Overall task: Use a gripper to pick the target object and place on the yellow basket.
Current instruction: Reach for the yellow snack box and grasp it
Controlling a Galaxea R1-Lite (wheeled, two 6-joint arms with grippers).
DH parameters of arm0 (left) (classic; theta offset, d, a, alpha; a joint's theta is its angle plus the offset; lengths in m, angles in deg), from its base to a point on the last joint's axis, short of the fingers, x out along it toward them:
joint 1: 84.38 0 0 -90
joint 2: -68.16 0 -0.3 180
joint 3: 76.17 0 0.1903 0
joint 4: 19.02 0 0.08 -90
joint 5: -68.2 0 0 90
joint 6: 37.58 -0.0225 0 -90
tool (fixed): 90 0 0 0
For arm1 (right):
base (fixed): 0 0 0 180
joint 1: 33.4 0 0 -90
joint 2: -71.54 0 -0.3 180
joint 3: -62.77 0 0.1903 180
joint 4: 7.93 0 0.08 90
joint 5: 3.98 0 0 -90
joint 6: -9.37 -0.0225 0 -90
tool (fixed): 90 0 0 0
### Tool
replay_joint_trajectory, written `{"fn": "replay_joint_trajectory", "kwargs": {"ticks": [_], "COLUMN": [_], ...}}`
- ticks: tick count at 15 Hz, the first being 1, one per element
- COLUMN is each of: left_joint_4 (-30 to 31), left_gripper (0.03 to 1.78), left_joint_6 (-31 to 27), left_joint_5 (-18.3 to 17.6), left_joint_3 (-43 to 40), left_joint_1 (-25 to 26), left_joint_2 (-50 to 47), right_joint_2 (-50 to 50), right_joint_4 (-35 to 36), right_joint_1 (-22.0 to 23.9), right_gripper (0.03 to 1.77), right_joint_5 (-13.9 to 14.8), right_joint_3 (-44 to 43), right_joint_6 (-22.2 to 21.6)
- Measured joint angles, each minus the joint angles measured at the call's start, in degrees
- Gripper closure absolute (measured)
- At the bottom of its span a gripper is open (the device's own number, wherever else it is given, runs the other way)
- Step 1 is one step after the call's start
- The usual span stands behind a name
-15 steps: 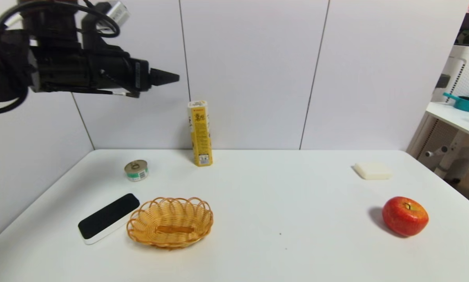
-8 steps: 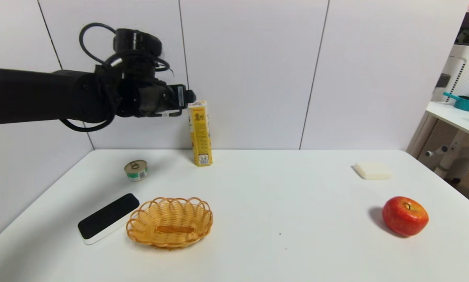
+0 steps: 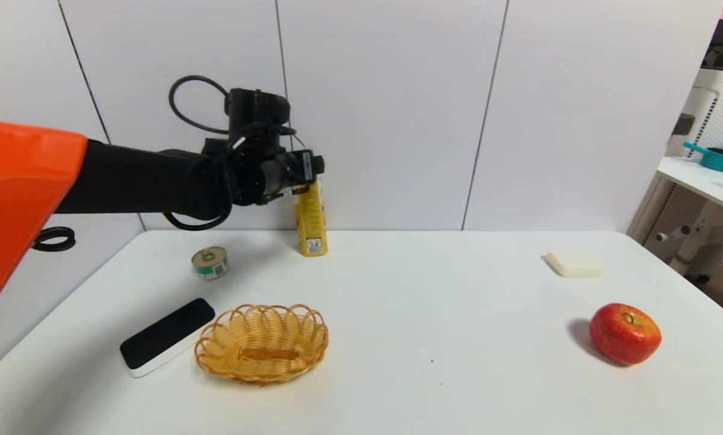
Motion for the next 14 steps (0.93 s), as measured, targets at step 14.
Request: {"fn": "replay_joint_trajectory", "kwargs": {"ticks": [14], "left_joint_4": [11.74], "left_gripper": [0.12], "left_joint_6": [-0.45], "left_joint_5": [-0.15], "left_joint_3": [1.07], "left_joint_1": [-0.28], "left_joint_2": [11.74], "right_joint_2": [0.0], "right_joint_4": [0.02], "right_joint_1": [0.0], "right_gripper": [0.1], "right_joint_5": [-0.02], "right_joint_3": [0.0], "right_joint_6": [0.0]}}
